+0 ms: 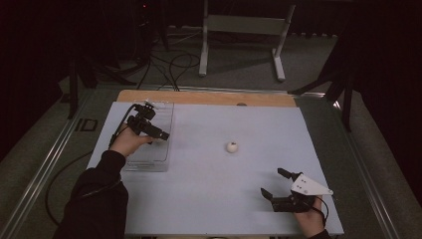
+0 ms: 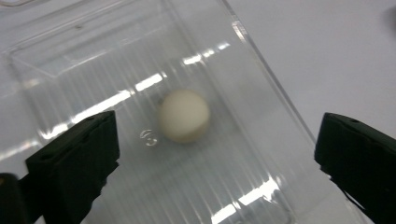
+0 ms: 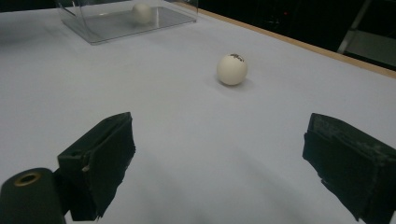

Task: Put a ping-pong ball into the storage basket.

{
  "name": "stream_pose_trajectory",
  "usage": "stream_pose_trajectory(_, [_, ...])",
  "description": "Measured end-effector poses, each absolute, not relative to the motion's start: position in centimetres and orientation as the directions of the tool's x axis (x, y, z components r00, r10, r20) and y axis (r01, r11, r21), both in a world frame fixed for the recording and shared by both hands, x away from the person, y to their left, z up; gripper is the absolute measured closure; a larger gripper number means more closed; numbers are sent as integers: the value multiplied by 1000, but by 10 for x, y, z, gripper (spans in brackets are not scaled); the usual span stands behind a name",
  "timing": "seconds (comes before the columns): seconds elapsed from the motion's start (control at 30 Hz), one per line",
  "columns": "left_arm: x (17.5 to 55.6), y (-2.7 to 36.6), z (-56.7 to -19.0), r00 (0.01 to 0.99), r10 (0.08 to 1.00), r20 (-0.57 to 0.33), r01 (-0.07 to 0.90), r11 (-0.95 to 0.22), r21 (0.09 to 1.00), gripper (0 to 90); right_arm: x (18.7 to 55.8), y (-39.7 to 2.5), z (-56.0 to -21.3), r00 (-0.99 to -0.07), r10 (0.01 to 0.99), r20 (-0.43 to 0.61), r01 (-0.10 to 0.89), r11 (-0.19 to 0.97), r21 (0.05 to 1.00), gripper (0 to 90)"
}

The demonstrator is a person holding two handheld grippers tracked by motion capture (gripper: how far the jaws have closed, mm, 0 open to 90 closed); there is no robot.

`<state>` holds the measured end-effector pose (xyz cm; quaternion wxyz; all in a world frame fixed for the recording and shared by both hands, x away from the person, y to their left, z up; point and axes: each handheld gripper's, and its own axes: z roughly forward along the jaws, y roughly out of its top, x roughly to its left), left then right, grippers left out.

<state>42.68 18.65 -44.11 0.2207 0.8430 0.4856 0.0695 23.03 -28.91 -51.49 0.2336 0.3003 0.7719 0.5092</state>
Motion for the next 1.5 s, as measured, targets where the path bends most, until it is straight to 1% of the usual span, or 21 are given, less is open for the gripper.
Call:
stream_pose_trajectory(0.17, [425, 186, -436, 518, 849, -107, 783, -420, 458, 4, 230, -289, -515, -711, 701, -53, 226, 300, 927, 88])
stream_pose_trajectory(0.3, [423, 184, -430, 541, 831, -128, 771, -429, 471, 4, 230, -289, -515, -710, 702, -55, 226, 301, 927, 88])
stream_pose_trajectory(0.43, [421, 180, -424, 550, 826, -120, 759, -435, 485, 4, 230, -289, -515, -710, 702, -52, 228, 299, 927, 88])
stream_pose_trajectory(0.73, [418, 169, -415, 583, 805, -112, 739, -468, 484, 4, 230, -289, -515, -710, 702, -51, 228, 298, 927, 88])
stream_pose_trajectory(1.1, [415, 162, -407, 612, 780, -129, 720, -483, 498, 5, 230, -289, -515, -711, 701, -48, 231, 297, 927, 88])
stream_pose_trajectory(1.5, [408, 144, -390, 673, 728, -132, 669, -522, 529, 5, 231, -288, -516, -711, 702, -41, 238, 295, 926, 88])
